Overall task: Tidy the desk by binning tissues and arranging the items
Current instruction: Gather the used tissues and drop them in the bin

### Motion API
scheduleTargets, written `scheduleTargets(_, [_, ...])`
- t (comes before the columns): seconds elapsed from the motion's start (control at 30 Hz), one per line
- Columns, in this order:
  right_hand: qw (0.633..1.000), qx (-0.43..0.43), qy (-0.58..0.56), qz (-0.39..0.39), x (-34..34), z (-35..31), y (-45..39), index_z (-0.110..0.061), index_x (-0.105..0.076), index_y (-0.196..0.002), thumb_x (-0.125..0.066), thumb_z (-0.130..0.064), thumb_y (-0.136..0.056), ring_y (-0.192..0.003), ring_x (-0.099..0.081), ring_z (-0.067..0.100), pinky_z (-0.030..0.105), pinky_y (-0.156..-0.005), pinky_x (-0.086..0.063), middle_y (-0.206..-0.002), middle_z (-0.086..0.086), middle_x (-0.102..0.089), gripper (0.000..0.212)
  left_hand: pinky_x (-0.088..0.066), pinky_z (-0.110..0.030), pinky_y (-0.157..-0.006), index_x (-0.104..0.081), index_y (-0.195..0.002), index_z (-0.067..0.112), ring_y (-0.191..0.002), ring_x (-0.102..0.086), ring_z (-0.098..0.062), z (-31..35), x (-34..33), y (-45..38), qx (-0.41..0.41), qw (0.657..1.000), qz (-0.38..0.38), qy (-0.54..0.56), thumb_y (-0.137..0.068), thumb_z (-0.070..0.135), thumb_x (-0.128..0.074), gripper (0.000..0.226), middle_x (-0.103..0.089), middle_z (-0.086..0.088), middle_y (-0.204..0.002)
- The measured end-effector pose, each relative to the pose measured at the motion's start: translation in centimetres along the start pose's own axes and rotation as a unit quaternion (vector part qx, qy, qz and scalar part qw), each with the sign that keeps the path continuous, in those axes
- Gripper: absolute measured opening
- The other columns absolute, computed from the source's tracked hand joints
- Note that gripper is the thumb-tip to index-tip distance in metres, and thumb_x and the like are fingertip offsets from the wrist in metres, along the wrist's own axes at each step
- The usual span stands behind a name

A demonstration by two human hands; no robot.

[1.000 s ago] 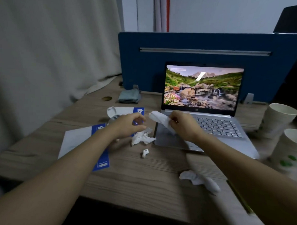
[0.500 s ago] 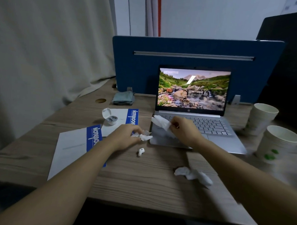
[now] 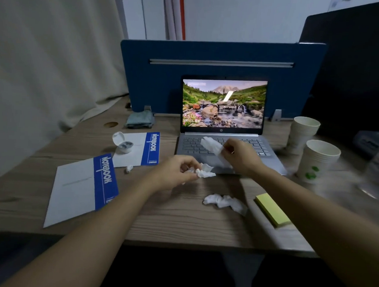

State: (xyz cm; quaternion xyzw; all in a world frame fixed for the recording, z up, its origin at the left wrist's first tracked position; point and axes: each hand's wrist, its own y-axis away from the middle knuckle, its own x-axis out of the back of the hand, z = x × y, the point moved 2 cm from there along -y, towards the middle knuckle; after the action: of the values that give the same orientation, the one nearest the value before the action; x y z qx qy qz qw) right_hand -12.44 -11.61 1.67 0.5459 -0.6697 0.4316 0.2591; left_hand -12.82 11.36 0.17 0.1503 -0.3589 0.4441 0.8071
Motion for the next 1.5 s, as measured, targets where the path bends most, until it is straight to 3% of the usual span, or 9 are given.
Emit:
scheduleTargets(0.23, [1.0, 0.002, 0.008, 0.022, 2.2, 1.8, 3.3, -0.015, -0.063, -0.097, -0.057, -0.024, -0.094, -0.08, -0.061, 0.019, 0.034, -0.066, -0.05, -0.096, 0.006, -0.068, 0.011, -0.055, -0.033, -0.084, -0.066, -0.094, 0.05, -0.096, -0.059, -0.001, 2.8, -4.1, 1.0, -0.051, 0.998, -0.029, -0.015, -0.08, 0.044, -0.075, 0.018, -0.061, 0.017, -0.104])
scheduleTargets(0.33, [1.0, -0.003, 0.005, 0.024, 2.9, 2.7, 4.8, -0.018, -0.062, -0.1, -0.057, -0.024, -0.095, -0.071, -0.056, 0.007, 0.019, -0.056, -0.04, -0.094, -0.001, -0.063, 0.009, -0.055, -0.034, -0.089, -0.067, -0.096, 0.049, -0.1, -0.061, -0.002, 3.6, -5.2, 1.2, -0.05, 0.997, -0.055, -0.009, -0.078, 0.039, -0.079, 0.024, -0.063, 0.016, -0.108])
scheduleTargets(0.47, [0.999, -0.017, 0.004, 0.037, 3.9, 3.9, 6.6, -0.013, -0.064, -0.096, -0.056, -0.023, -0.094, -0.08, -0.062, 0.021, 0.035, -0.067, -0.05, -0.094, 0.007, -0.069, 0.013, -0.05, -0.039, -0.099, -0.066, -0.106, 0.046, -0.112, -0.058, -0.005, 4.2, -6.5, 1.5, -0.057, 0.994, -0.08, -0.048, -0.069, 0.043, -0.083, 0.041, -0.062, 0.016, -0.118])
scheduleTargets(0.7, [0.999, -0.026, -0.011, 0.042, 4.3, 4.8, 8.4, -0.008, -0.066, -0.099, -0.058, -0.02, -0.093, -0.087, -0.064, 0.026, 0.046, -0.078, -0.053, -0.097, 0.01, -0.071, 0.016, -0.045, -0.029, -0.072, -0.066, -0.103, 0.039, -0.088, -0.059, 0.0, 5.6, -7.6, 1.5, -0.095, 0.986, -0.034, -0.132, -0.083, 0.042, -0.07, 0.021, -0.067, 0.019, -0.1])
scheduleTargets(0.9, [0.997, -0.019, -0.035, 0.06, 4.1, 5.0, 8.2, -0.009, -0.067, -0.094, -0.059, -0.017, -0.091, -0.082, -0.063, 0.022, 0.033, -0.067, -0.047, -0.091, 0.006, -0.071, 0.012, -0.047, -0.026, -0.066, -0.068, -0.097, 0.035, -0.082, -0.065, -0.001, 4.8, -6.7, 1.0, -0.016, 0.995, 0.098, 0.003, -0.083, 0.036, -0.075, 0.015, -0.072, 0.014, -0.094])
scheduleTargets(1.0, [0.996, -0.018, -0.055, 0.061, 3.8, 4.8, 7.9, -0.011, -0.067, -0.095, -0.058, -0.016, -0.091, -0.083, -0.062, 0.019, 0.03, -0.068, -0.047, -0.091, 0.003, -0.069, 0.011, -0.05, -0.035, -0.076, -0.069, -0.103, 0.018, -0.084, -0.067, -0.016, 4.6, -6.4, -0.2, 0.039, 0.982, 0.121, 0.141, -0.086, 0.024, -0.075, 0.018, -0.074, 0.0, -0.099])
scheduleTargets(1.23, [0.99, -0.017, -0.12, 0.065, 2.3, 4.4, 7.4, -0.017, -0.061, -0.09, -0.059, -0.016, -0.091, -0.081, -0.061, 0.014, 0.024, -0.066, -0.048, -0.087, -0.002, -0.064, 0.003, -0.041, -0.028, -0.06, -0.068, -0.106, 0.005, -0.064, -0.055, -0.016, 5.8, -7.8, -2.5, 0.103, 0.941, 0.162, 0.279, -0.092, 0.019, -0.066, 0.019, -0.068, -0.007, -0.084])
scheduleTargets(1.4, [0.982, -0.015, -0.176, 0.073, 2.2, 4.4, 8.0, -0.02, -0.061, -0.098, -0.06, -0.02, -0.092, -0.084, -0.064, 0.005, 0.026, -0.072, -0.056, -0.094, -0.008, -0.065, 0.005, -0.054, -0.047, -0.089, -0.07, -0.106, 0.011, -0.087, -0.067, -0.022, 7.3, -9.7, -3.7, 0.095, 0.937, 0.15, 0.3, -0.094, 0.022, -0.064, 0.017, -0.074, -0.009, -0.1])
scheduleTargets(1.5, [0.975, -0.014, -0.2, 0.091, 3.1, 4.6, 8.9, -0.02, -0.061, -0.101, -0.06, -0.028, -0.094, -0.081, -0.065, 0.0, 0.023, -0.068, -0.056, -0.094, -0.011, -0.066, 0.011, -0.055, -0.047, -0.089, -0.072, -0.104, 0.019, -0.092, -0.071, -0.021, 8.5, -10.8, -4.3, 0.065, 0.948, 0.146, 0.275, -0.094, 0.027, -0.064, 0.016, -0.076, -0.002, -0.098])
